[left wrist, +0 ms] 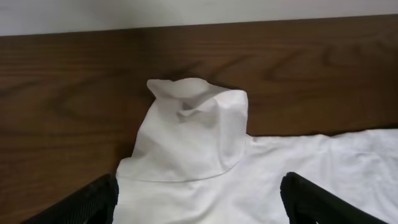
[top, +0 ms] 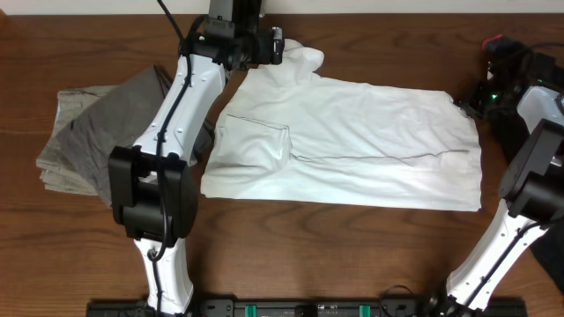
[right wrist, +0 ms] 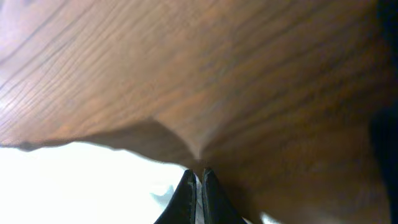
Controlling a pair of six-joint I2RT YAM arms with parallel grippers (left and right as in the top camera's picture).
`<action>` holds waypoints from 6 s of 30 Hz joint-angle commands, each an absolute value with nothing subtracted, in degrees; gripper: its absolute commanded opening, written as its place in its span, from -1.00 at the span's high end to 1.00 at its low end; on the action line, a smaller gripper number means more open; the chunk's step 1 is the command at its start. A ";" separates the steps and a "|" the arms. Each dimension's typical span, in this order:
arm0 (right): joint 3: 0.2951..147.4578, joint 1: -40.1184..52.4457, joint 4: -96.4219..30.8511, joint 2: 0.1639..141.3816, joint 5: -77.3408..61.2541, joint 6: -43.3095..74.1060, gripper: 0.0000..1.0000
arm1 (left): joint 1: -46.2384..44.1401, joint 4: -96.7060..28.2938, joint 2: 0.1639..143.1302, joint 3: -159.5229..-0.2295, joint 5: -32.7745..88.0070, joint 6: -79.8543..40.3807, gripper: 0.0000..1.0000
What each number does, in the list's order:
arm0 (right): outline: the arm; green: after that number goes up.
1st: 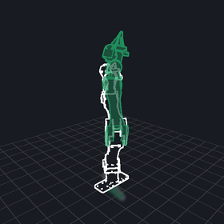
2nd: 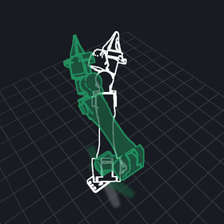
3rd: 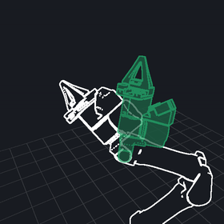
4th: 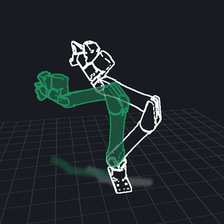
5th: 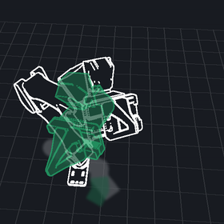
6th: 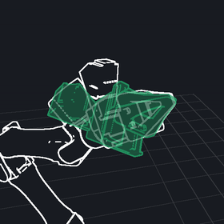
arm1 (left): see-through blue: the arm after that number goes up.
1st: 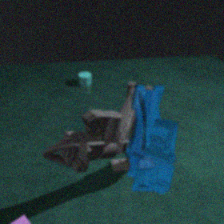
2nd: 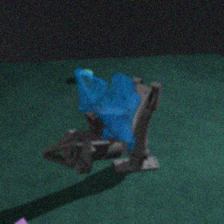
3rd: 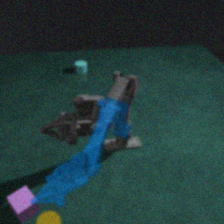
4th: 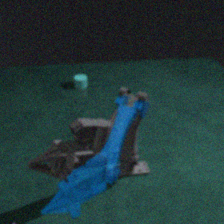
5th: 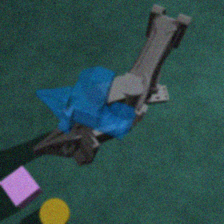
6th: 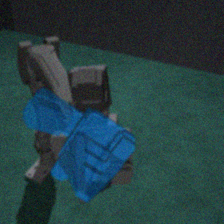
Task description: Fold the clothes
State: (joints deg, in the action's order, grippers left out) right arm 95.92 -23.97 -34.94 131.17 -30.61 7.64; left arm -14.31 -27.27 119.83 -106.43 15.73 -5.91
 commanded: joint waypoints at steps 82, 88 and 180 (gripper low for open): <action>96.33 -26.92 -67.77 112.73 -23.68 -2.11 0.97 | -12.34 -56.95 109.08 -109.80 15.59 0.40 0.87; 96.33 -27.05 -71.53 112.73 -21.32 -2.87 0.97 | -12.34 -68.99 106.54 -109.80 15.59 0.40 0.88; 83.40 -21.74 -60.60 112.95 -18.85 1.26 -0.14 | -21.32 -50.02 111.66 -88.99 9.41 10.52 -0.22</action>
State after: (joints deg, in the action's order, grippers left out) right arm 83.77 -21.52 -60.25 113.21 -19.20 0.67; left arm -20.78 -51.16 110.48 -90.89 9.08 6.61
